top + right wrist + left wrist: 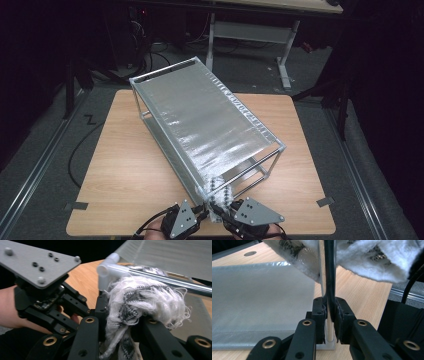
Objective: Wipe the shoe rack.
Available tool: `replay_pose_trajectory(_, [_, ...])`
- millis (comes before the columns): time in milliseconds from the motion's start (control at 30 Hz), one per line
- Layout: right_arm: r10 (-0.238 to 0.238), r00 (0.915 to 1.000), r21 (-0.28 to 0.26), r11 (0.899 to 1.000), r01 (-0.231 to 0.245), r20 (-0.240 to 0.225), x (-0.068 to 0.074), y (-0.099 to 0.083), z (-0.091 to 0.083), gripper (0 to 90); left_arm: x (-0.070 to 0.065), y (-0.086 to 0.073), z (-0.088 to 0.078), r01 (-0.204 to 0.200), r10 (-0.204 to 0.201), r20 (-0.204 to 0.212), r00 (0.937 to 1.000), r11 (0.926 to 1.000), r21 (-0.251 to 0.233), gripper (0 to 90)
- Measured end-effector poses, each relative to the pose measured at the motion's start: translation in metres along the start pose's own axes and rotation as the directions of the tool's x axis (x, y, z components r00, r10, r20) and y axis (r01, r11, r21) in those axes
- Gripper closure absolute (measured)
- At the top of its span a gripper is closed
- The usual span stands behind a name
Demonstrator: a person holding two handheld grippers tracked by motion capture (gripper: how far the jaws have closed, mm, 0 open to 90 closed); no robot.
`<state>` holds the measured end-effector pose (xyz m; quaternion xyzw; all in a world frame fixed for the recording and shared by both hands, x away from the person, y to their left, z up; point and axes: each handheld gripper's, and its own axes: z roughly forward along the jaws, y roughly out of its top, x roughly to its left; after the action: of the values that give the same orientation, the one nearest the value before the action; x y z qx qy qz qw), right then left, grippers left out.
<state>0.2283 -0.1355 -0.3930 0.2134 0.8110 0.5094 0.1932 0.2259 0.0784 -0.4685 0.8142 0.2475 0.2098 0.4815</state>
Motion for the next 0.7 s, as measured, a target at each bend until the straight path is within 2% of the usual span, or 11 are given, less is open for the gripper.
replay_pose_trajectory(367, [0.053,0.9958,-0.004,0.999,-0.053,0.075,-0.026,-0.006,-0.007,75.5,0.0,0.0,-0.001,0.004,-0.004,-0.003,1.0,1.0,0.001,79.4])
replay_pose_trajectory(533, [0.093,0.9883,-0.01,0.996,-0.092,0.121,-0.045,-0.01,-0.012,75.4,0.001,-0.001,-0.003,0.005,-0.005,-0.006,1.0,1.0,0.004,79.4])
replay_pose_trajectory(700, [0.133,0.9759,-0.02,0.991,-0.131,0.173,-0.064,-0.014,-0.018,75.3,0.001,-0.002,-0.005,0.006,-0.006,-0.009,0.9999,1.0,0.004,79.4])
